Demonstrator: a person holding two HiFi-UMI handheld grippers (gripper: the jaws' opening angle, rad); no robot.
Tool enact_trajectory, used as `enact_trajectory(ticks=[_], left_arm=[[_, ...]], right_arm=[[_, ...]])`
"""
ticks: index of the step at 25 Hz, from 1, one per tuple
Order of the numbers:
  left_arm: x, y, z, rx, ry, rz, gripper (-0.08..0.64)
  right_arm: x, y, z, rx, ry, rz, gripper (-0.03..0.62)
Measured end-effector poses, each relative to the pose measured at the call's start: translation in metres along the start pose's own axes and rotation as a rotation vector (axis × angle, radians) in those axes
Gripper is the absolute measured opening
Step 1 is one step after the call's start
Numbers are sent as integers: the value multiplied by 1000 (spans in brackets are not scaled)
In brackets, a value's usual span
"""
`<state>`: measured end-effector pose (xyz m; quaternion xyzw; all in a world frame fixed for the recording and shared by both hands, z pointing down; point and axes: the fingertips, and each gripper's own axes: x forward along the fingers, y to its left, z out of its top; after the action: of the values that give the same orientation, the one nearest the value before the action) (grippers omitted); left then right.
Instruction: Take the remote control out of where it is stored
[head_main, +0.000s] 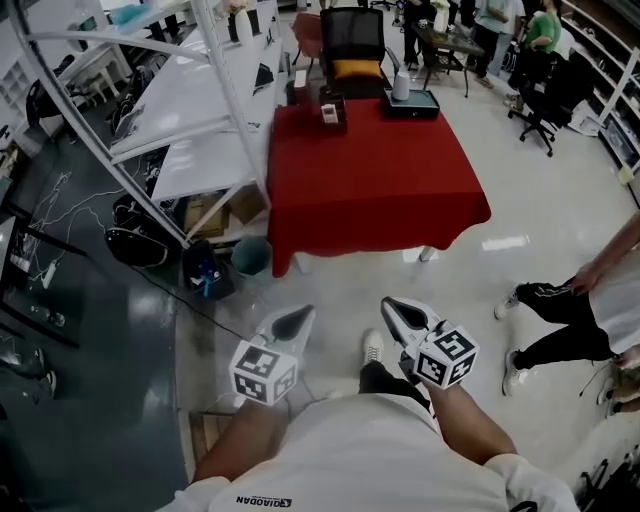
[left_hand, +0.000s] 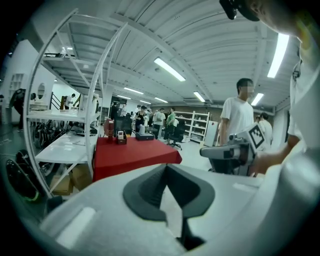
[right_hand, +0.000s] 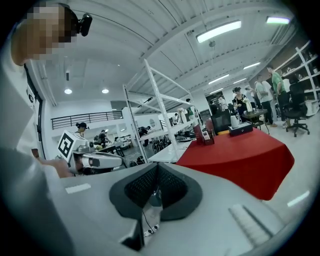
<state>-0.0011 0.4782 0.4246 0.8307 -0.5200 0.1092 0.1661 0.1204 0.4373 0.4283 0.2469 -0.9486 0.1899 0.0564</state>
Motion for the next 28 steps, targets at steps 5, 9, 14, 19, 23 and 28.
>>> enact_trajectory(ticks=[5,9,14,19,23,28], left_arm=[[43,21,23,-15,-9,-5,2],[77,35,49,-48,-29,-3,3],[114,54,80,-33,-39,44,2],[153,65,91,-46,-36,86,2],[188,62,101,-52,-39,86,2],[216,60,107,-29,-12,96,2]], right_arm=[[25,-43,22,-21,-16,-10,6],[47,-74,38,-36,0,8,6],[72,-116,72,-51,3,44,6],[84,-156,98,-67,-20,71,6],[85,-192,102,-58,-13,74,6],[84,-222,105,-42,-2,73,6]])
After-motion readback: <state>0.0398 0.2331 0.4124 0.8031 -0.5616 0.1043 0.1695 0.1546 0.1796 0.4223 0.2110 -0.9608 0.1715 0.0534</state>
